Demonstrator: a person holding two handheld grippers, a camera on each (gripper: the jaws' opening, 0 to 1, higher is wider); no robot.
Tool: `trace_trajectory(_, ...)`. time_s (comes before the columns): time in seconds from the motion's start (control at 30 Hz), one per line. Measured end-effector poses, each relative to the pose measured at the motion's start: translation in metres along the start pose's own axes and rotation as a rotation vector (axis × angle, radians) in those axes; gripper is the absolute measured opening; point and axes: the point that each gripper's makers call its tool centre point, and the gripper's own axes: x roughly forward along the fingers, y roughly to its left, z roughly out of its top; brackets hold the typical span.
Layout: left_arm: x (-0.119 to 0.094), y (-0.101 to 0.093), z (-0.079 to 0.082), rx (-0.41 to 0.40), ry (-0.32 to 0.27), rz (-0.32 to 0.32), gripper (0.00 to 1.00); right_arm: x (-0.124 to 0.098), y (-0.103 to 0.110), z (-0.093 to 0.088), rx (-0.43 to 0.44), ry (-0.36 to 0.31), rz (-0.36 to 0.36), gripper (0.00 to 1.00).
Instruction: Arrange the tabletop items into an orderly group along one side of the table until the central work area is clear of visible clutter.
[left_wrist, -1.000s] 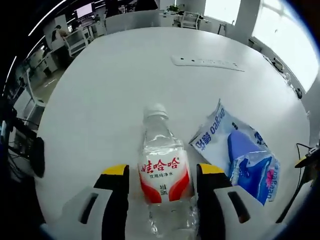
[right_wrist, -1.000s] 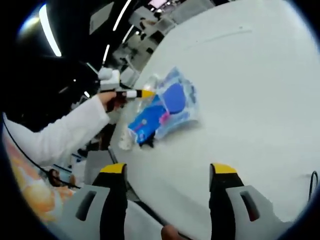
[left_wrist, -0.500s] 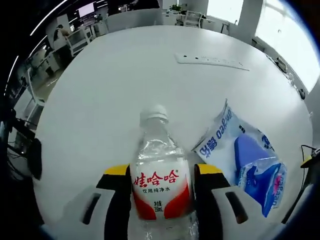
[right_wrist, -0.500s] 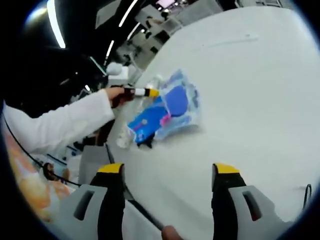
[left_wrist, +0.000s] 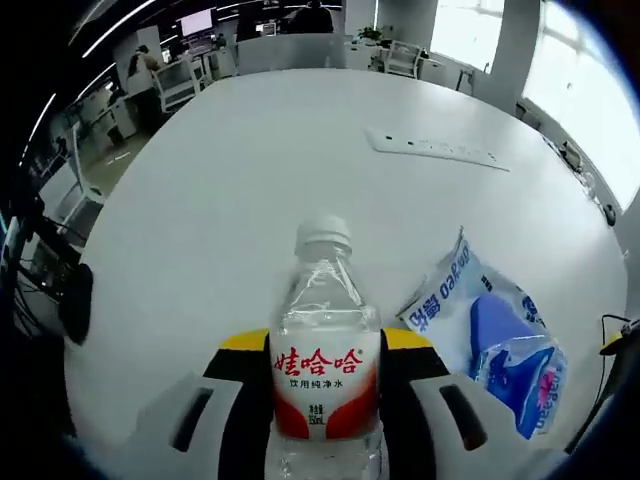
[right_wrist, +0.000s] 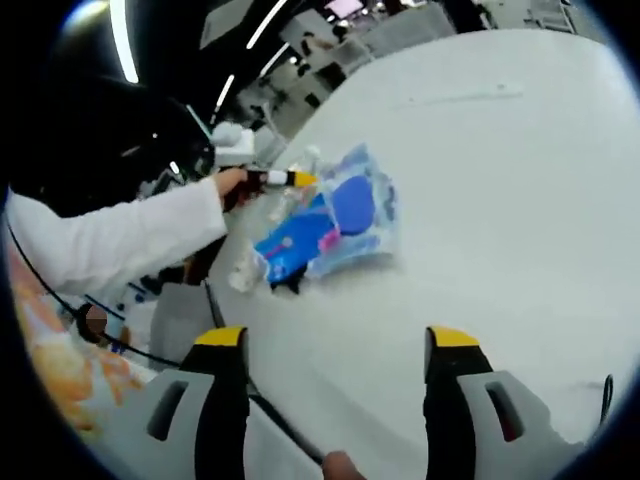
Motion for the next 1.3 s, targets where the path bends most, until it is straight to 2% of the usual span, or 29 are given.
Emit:
trace_trajectory(0.13, -0.018, 0.007, 0.024, -0.038, -0.110, 0.010, 0.38, -0.001, 0.001, 0.001, -0.003, -0.007, -0.002, 0.70)
trace_trajectory(0.27, -0.035, 0.014, 0.033, -0.047, -0.161, 0.019, 0.38, 0.000, 0.004, 0.003, -0.013, -0.013, 0.005, 0.70)
trace_trajectory(0.33, -0.044, 0.018, 0.040, -0.060, -0.205, 0.028, 0.38, 0.001, 0.007, 0.004, -0.020, -0.016, 0.011, 0.70)
trace_trajectory(0.43, -0.059, 0.023, 0.056, -0.072, -0.284, 0.023, 0.38, 0.001, 0.010, 0.003, -0.027, -0.016, 0.017, 0.70)
trace_trajectory(0.53, -0.069, 0.027, 0.068, -0.079, -0.321, 0.025, 0.39, 0.000, 0.010, 0.000, -0.034, -0.011, 0.017, 0.70)
trace_trajectory(0.8, -0.075, 0.026, 0.081, -0.058, -0.360, 0.003, 0.40, -0.004, 0.007, 0.001, -0.029, -0.023, 0.004, 0.69)
trace_trajectory(1.0, -0.066, 0.018, 0.080, -0.015, -0.337, -0.017, 0.40, -0.004, 0.006, -0.001, -0.028, -0.019, -0.002, 0.69)
trace_trajectory(1.3, -0.056, 0.021, 0.086, -0.007, -0.331, -0.027, 0.39, 0.001, 0.006, -0.005, -0.025, 0.004, -0.003, 0.69)
